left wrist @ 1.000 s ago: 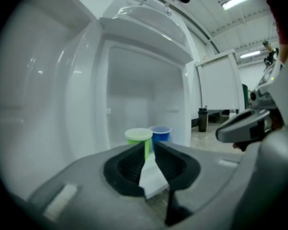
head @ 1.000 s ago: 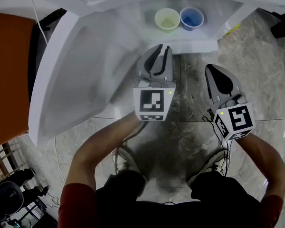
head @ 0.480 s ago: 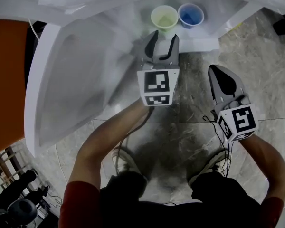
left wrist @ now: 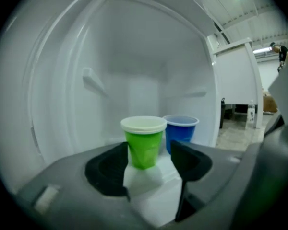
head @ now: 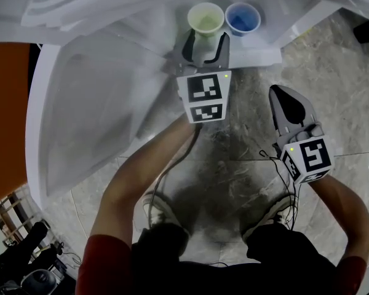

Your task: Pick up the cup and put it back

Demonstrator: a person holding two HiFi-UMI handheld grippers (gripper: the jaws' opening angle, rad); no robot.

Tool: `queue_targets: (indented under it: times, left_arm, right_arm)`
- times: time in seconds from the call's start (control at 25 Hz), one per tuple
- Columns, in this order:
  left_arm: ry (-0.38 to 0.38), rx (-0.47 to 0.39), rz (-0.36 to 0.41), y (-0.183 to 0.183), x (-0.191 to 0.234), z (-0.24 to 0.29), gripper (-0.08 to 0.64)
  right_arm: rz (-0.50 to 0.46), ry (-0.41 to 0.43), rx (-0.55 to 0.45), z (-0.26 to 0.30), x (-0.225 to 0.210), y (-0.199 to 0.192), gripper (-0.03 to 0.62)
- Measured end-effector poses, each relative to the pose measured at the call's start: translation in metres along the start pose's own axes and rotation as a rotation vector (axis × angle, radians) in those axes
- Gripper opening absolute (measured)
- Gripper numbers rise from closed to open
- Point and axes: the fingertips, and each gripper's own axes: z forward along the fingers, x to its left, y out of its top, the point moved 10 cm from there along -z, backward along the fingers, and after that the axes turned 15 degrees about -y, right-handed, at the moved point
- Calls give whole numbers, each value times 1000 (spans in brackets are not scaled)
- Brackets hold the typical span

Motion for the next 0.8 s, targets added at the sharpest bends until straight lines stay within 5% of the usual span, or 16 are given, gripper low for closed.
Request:
queue_targets:
  times: [0.8]
  left_arm:
    - [145,20,3,8,6,26,258]
  right_arm:
    - [3,-9,18,-2,-6,-6,0]
